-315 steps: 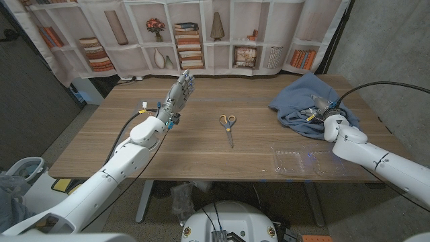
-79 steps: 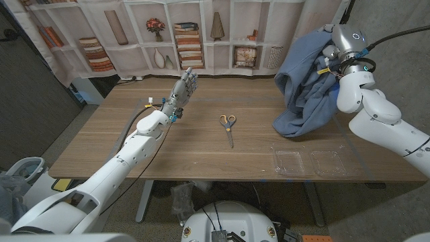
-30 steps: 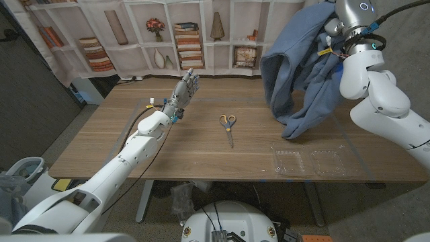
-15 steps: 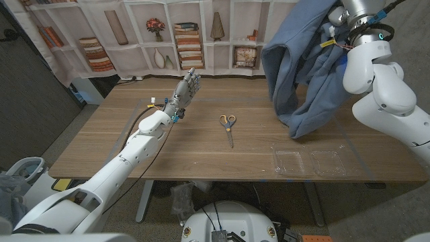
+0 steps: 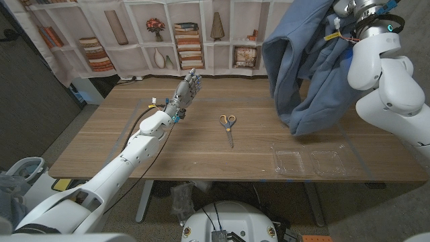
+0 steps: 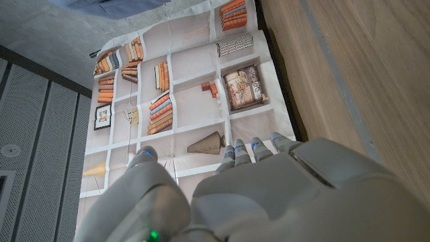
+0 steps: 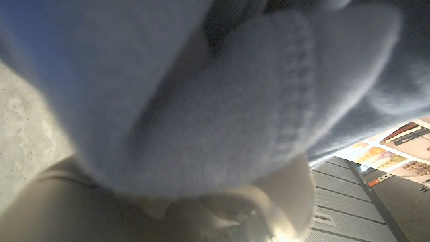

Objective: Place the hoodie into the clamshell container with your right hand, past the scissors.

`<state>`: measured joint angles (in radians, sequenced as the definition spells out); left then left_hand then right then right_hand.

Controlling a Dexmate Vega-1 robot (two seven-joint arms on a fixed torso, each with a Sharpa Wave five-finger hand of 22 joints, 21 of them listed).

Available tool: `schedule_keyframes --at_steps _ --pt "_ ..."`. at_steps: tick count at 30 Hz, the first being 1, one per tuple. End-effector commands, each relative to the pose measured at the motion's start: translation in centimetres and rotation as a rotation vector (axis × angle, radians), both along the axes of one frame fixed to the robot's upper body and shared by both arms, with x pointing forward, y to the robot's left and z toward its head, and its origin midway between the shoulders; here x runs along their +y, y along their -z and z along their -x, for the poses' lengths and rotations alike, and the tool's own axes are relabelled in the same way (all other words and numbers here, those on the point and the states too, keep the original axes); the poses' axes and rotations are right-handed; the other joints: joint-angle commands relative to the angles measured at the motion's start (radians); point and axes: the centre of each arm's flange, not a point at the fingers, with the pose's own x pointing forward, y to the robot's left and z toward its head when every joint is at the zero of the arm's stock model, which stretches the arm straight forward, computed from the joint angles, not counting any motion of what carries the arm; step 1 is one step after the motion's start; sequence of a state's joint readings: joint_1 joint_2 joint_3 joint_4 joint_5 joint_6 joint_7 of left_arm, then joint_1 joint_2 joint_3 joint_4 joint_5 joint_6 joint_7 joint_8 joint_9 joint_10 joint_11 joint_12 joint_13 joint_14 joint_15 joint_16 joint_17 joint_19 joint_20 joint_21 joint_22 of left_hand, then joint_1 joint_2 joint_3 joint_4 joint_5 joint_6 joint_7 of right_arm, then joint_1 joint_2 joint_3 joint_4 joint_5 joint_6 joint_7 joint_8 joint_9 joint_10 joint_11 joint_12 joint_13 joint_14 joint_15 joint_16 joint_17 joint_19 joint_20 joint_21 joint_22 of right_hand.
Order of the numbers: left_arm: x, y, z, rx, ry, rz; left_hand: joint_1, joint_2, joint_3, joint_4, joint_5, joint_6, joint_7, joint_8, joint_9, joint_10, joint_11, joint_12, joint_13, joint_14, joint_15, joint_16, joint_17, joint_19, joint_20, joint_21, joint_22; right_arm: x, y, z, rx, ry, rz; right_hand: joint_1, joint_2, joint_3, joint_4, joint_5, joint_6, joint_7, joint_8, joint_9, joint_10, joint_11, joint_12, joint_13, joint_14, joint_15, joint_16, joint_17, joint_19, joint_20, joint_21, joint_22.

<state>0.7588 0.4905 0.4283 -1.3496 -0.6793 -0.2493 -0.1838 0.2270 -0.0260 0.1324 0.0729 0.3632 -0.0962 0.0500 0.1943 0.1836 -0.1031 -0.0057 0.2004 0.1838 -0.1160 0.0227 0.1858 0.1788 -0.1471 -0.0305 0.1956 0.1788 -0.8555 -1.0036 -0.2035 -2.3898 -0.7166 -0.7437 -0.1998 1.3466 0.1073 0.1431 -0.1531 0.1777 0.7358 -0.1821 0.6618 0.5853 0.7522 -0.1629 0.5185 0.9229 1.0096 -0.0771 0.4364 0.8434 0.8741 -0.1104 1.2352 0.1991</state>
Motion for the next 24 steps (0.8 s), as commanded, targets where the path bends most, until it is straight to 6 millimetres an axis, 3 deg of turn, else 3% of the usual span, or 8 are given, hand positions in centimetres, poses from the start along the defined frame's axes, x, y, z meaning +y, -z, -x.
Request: schedule_keyframes --at_steps 1,24 --pt "-0.3 0.1 -0.2 0.001 0.008 -0.001 0.014 0.003 -0.008 0.000 0.006 0.001 0.000 0.002 0.003 -0.008 0.000 -0.001 0.003 -0.008 -0.002 0.001 0.004 -0.006 -0.001 0.005 0.003 0.2 -0.5 1.8 -0.025 0.001 -0.005 -0.015 0.042 0.049 0.039 0.006 0.007 0.002 0.004 0.002 0.015 -0.009 0.005 0.005 0.079 -0.147 0.005 0.005 0.006 -0.120 0.006 0.003" --pt "-1.1 -0.3 -1.4 0.006 0.032 -0.010 0.016 0.005 -0.012 0.000 0.005 0.001 -0.001 0.002 0.003 -0.007 0.001 0.000 0.003 -0.008 -0.001 0.002 0.004 -0.006 0.001 0.005 0.003 0.2 -0.6 5.1 -0.081 0.040 -0.002 -0.016 0.042 0.046 0.037 0.006 0.007 0.000 0.003 0.005 0.020 -0.010 -0.005 0.006 0.079 -0.147 0.011 0.003 0.007 -0.120 0.005 0.003"
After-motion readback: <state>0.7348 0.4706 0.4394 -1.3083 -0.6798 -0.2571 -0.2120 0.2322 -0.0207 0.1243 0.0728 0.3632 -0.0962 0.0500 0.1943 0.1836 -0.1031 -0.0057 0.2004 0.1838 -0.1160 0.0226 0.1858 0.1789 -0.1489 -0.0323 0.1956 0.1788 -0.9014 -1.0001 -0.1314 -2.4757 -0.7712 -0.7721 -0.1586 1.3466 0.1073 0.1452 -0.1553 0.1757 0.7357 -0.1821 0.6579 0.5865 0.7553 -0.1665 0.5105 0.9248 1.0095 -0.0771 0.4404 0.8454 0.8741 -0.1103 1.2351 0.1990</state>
